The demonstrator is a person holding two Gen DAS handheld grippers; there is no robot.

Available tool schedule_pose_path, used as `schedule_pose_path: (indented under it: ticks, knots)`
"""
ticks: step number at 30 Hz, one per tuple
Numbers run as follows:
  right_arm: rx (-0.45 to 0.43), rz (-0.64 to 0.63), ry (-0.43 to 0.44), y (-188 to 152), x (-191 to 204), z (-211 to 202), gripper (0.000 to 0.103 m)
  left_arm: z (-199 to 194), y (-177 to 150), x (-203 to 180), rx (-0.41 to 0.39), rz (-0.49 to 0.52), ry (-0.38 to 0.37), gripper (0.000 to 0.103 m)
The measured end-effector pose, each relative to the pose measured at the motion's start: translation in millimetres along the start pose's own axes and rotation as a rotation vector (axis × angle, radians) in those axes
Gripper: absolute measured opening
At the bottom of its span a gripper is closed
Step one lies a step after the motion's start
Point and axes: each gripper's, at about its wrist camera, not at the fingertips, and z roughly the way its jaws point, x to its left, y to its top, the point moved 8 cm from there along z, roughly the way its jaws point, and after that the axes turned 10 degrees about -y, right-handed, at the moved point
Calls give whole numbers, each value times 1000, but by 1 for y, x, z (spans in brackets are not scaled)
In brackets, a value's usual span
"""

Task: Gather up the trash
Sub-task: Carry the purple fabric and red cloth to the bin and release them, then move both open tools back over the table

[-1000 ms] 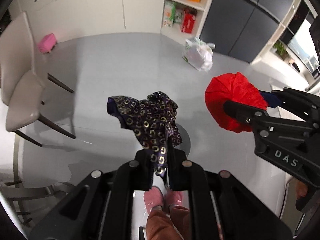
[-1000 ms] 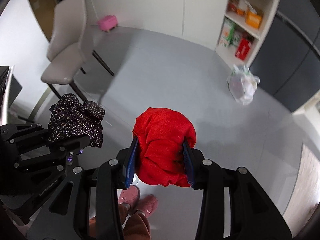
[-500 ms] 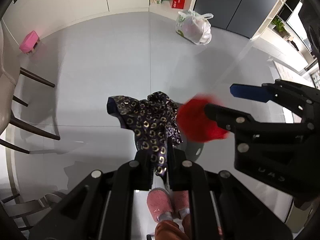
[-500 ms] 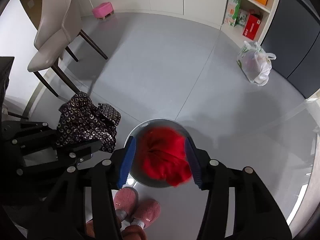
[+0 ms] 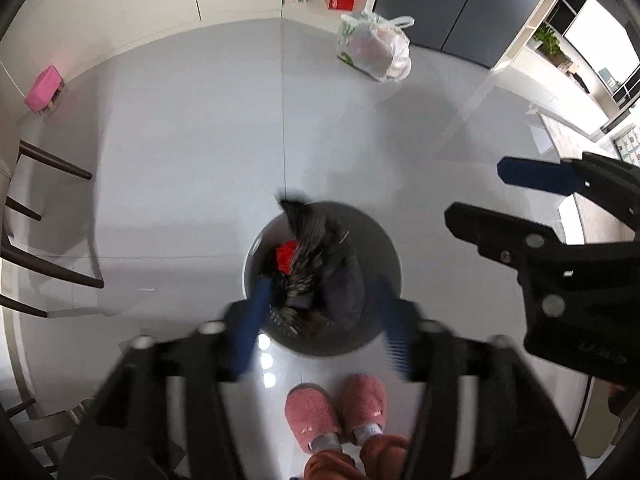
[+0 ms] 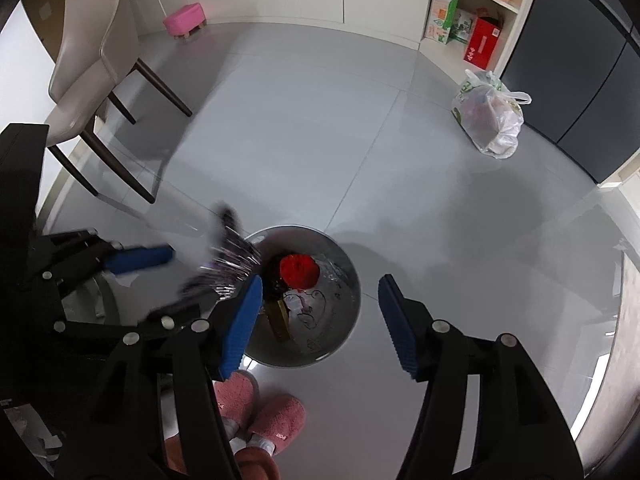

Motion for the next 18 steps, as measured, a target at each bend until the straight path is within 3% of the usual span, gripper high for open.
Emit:
schedule_pose_path:
  ticks: [5,9,18]
  knots:
    - [-1,4,-7,6,-3,-15,59,-12,7,-5,-5,-8,8,65]
    - [-12,-16,-2,19,4,-43,59,-45,14,-5,-25,-21,24,65]
    - [-83,-150,65,71,56,-148,59,-180,8,23,-108,-181,108,65]
